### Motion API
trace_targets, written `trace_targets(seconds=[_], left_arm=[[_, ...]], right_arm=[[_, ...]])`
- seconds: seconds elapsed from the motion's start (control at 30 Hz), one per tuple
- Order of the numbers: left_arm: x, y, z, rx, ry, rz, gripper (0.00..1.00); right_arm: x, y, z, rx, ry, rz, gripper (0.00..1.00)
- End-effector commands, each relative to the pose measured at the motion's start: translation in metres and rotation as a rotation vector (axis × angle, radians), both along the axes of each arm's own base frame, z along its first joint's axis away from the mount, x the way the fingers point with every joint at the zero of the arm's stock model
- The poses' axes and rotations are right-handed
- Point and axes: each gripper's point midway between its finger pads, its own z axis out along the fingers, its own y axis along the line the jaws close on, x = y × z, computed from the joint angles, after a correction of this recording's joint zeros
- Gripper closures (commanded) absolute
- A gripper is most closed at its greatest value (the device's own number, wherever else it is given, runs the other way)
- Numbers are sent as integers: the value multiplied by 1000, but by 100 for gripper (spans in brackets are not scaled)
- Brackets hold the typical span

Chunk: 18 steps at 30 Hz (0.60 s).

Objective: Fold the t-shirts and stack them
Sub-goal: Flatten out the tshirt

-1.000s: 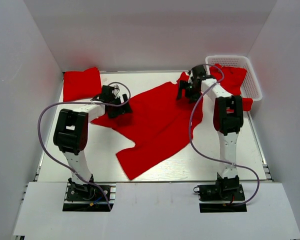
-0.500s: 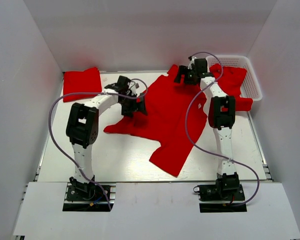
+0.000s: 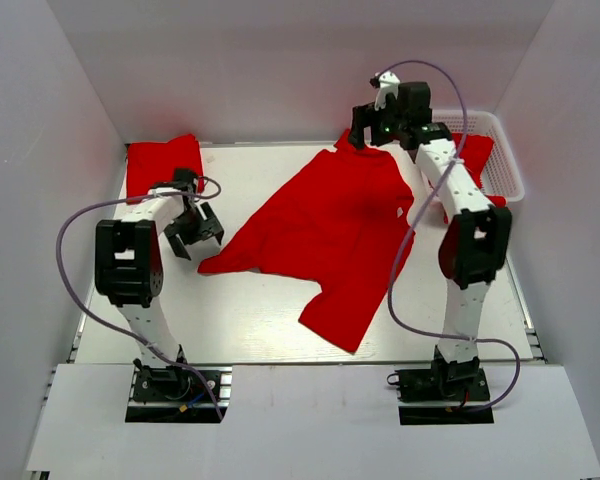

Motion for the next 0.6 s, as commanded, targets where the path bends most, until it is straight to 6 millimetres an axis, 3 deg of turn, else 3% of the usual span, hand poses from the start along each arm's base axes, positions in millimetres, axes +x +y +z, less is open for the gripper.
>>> trace_targets(seconds=[0.0,0.03,0.07,0.1,0.2,0.23,0.3,0.33,0.37,0.57], left_arm=[[2,13,64,59,-203,71,0],[-5,19,65,85,-198,92,0],[-18,21,58,97,-164,102,0],[-30,26,55,96,-132,133,0],[-60,31,40,96,-77,191,0],[-62,28,38,78,-112,201,0],[-61,30,38,67,-131,210,0],[-61,29,34,59,-150,229,0],[-61,29,35,57,-161,230,0],[-49,24,31,21,-239,214,3]], right_arm=[[-47,1,20,-65,-1,60,10],[-62,2,19,-66,13,60,10],[-73,6,31,-49,-1,59,10],[-85,6,12,-54,44,71,10],[-123,-1,-2,-67,106,48,10],[-134,-6,2,-61,106,32,10],[-142,-8,-8,-62,134,18,10],[-146,-10,1,-48,114,13,10],[-159,-11,-10,-41,145,17,10],[-183,-9,-10,3,141,37,10]])
